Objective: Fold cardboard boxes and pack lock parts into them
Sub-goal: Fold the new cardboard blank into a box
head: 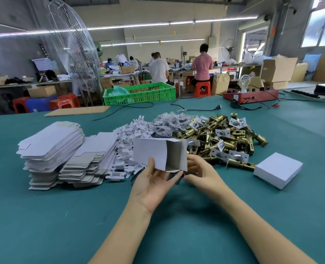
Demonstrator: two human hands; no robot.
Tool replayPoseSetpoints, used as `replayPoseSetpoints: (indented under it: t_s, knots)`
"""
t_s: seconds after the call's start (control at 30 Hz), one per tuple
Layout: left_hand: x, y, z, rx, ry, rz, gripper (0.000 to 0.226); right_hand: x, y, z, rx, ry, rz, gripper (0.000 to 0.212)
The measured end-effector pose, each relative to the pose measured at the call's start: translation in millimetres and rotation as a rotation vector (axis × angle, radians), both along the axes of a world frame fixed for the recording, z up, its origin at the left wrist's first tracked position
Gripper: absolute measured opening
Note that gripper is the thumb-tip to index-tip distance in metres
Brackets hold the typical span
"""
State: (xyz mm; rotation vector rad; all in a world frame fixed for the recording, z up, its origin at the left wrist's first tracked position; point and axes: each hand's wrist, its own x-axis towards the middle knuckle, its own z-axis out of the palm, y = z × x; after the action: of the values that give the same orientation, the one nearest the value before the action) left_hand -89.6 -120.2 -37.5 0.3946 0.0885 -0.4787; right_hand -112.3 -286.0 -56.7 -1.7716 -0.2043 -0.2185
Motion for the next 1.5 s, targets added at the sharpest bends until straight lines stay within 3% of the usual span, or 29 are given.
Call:
replayPoseSetpoints:
  t_s: [0.07,0.2,0.37,0.47,0.6,0.63,0.7,0.77,0.83,0.87,0.93,1.03,1.17,1.5]
  knots:
    - [-1,-4,0,-0.003,-0.031,-0.017,0.035,-3,19,-2,0.054,0.020,0.052,0.042]
    - [-6,-14,-6,0.023,-0.062,-0.056,0.039,-4,47,-7,0.167,-0.102,-0.107,0.043]
    - [-17,-29,-12,0.251,-0.187,-0.042,0.033,-3,43,-3,0.401,-0.141,-0.137,0.030]
    - [-20,-34,-13,0.330,-0.176,-0.084,0.032,1,38,-4,0.415,-0.146,-0.177,0.014]
    - [-25,-37,-12,0.566,-0.159,-0.086,0.031,9,22,1,0.382,-0.155,-0.288,0.009]
    - [-26,-35,-11,0.682,-0.235,-0.046,0.033,10,16,3,0.355,-0.167,-0.307,0.010]
    - [-28,-28,-7,1.011,-0.578,0.141,0.038,12,5,7,0.327,-0.198,-0.329,0.011]
    - [-27,-19,-9,1.283,-1.007,0.472,0.042,11,-2,12,0.323,-0.244,-0.333,0.013]
    - [-19,-9,-8,1.406,-1.192,0.831,0.030,8,-4,16,0.255,-0.305,-0.321,0.017]
    - [-14,-4,-7,1.415,-1.203,0.939,0.026,5,-4,18,0.205,-0.330,-0.307,0.019]
    - [-7,5,-6,1.376,-1.220,0.954,0.027,0,0,20,0.102,-0.363,-0.274,0.024]
    - [-8,7,0,1.263,-1.224,0.653,0.034,-7,13,23,-0.019,-0.400,-0.209,0.031]
    - [-10,8,4,1.089,-1.115,0.453,0.038,-9,22,22,-0.008,-0.377,-0.136,0.036]
    - [-12,9,4,1.130,-1.094,0.464,0.025,-8,24,14,0.011,-0.348,-0.143,0.039]
